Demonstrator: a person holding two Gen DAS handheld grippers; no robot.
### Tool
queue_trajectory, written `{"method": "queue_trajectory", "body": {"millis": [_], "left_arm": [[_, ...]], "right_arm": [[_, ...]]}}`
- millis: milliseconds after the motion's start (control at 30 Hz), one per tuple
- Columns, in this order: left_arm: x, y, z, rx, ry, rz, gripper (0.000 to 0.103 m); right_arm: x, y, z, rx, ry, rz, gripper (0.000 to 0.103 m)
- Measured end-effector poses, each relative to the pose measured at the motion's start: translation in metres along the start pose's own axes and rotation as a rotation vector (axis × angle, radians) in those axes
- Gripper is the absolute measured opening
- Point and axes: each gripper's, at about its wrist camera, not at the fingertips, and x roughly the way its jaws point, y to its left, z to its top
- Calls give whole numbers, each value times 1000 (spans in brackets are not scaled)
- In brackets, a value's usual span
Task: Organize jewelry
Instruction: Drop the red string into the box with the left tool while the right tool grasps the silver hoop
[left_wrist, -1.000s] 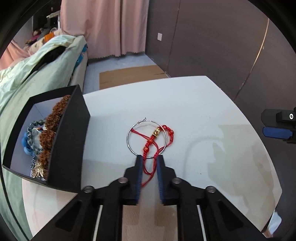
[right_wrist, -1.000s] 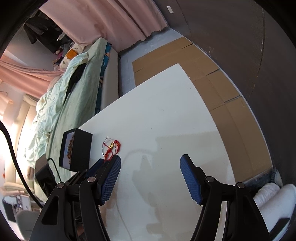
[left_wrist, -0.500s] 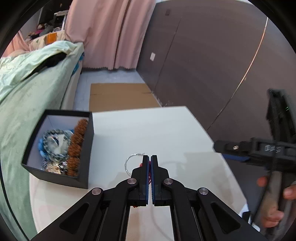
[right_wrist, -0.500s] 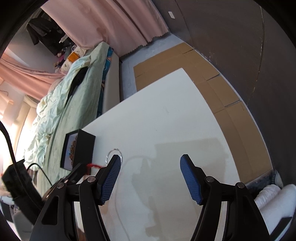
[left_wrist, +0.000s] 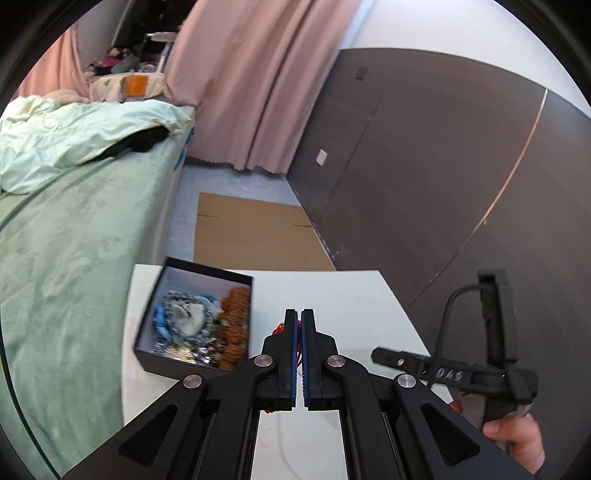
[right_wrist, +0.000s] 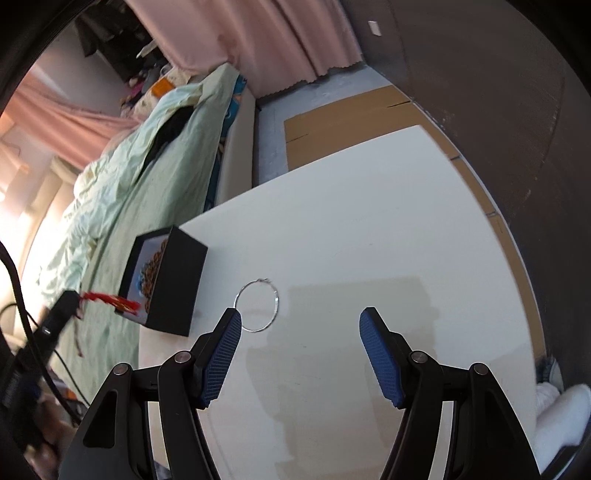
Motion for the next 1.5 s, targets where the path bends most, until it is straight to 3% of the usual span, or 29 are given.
{"method": "queue_trajectory", "body": {"millis": [267, 400, 533, 633, 967, 1033, 1100, 1133, 1333, 1500], "left_arm": [[-7, 29, 8, -55, -14, 9, 1], [-3, 41, 10, -87, -8, 11, 1], [1, 50, 12, -112, 2, 13, 1], [5, 56, 14, -125, 10, 14, 1], [23, 72, 22, -167, 37, 22, 1], [26, 76, 23, -181, 44, 26, 1], [28, 80, 25, -197, 43, 31, 1], [30, 82, 25, -206, 44, 36, 1], [42, 95, 26, -283, 104, 53, 2], [41, 93, 24, -289, 130, 59, 4]], "right_arm": [[18, 19, 3, -78, -22, -30, 66], [29, 27, 6, -112, -6, -35, 57], [41, 33, 8, -137, 7, -63, 55], [51, 34, 8, -147, 38, -75, 47], [70, 64, 6, -361, 46, -241, 46], [70, 67, 6, -386, 39, -253, 38], [69, 69, 6, -409, 44, -244, 18], [70, 70, 6, -415, 47, -245, 12], [66, 57, 14, -359, 61, -201, 5], [50, 35, 22, -241, 41, -102, 4]]}}
